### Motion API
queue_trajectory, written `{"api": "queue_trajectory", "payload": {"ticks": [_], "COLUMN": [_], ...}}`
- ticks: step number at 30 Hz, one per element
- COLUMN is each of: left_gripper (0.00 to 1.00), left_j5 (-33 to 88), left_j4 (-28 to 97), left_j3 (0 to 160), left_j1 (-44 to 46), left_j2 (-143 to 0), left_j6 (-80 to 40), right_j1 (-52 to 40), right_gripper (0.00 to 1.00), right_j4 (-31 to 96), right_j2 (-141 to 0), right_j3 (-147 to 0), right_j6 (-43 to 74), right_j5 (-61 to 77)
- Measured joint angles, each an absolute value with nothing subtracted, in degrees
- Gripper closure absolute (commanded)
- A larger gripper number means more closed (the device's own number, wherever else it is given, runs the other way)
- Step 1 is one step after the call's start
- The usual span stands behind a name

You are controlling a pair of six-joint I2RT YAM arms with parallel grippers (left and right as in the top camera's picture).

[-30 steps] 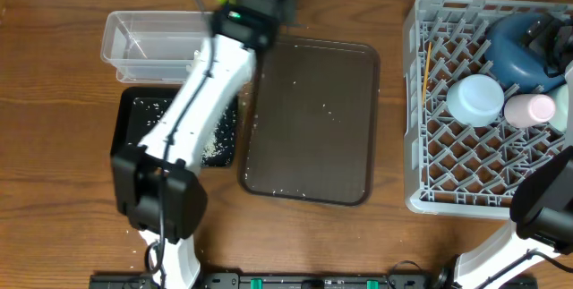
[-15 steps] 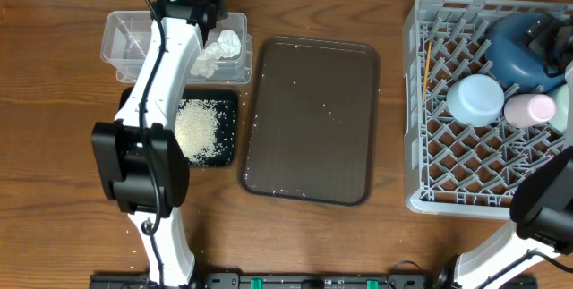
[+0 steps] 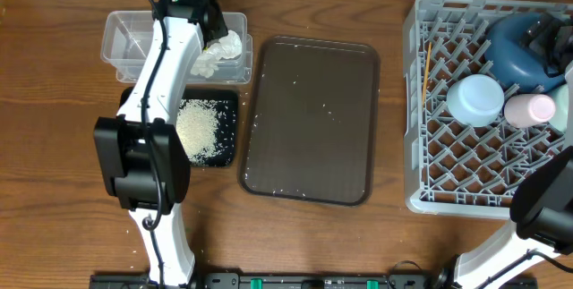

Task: Sort waste into correct bins and load items into the dishwasher rack
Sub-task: 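Carry the wrapper with the left gripper into the clear plastic bin and release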

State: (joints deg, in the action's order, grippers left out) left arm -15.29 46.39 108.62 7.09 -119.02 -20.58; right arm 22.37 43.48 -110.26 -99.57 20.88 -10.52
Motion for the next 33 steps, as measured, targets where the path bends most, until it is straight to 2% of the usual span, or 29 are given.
{"api": "queue_trajectory", "payload": {"ticks": [15, 22, 26, 28, 33], "left_gripper": [0.33, 0.3, 0.27, 0.15, 0.12], "left_j5": [-15.2, -15.07, -10.94, -8.69, -6.02], "left_j4": [72.03, 63.26, 56.77, 55.61, 57.56], "left_j3": [108.22, 89.43, 75.7, 70.96, 64.9], "left_j1": [6.46, 7.25, 8.01, 8.14, 8.14], "left_j2": [-95.64, -86.28, -75.2, -69.17, -59.7], "left_j6": [-30.76, -34.7, -35.73, -36.62, -39.92], "right_j1": [22.37, 22.37, 22.37, 22.33, 22.33], "right_gripper": [0.01, 0.01, 0.01, 0.01, 0.01], "right_j4": [43.48, 43.46, 43.48, 43.48, 43.48], "right_j2": [-110.26, -110.26, -110.26, -110.26, -110.26], "right_j3": [-99.57, -99.57, -99.57, -99.57, -99.57], "right_j6": [20.88, 20.88, 20.88, 20.88, 20.88], "right_j5": [-10.52, -10.55, -10.52, -10.52, -10.52]}}
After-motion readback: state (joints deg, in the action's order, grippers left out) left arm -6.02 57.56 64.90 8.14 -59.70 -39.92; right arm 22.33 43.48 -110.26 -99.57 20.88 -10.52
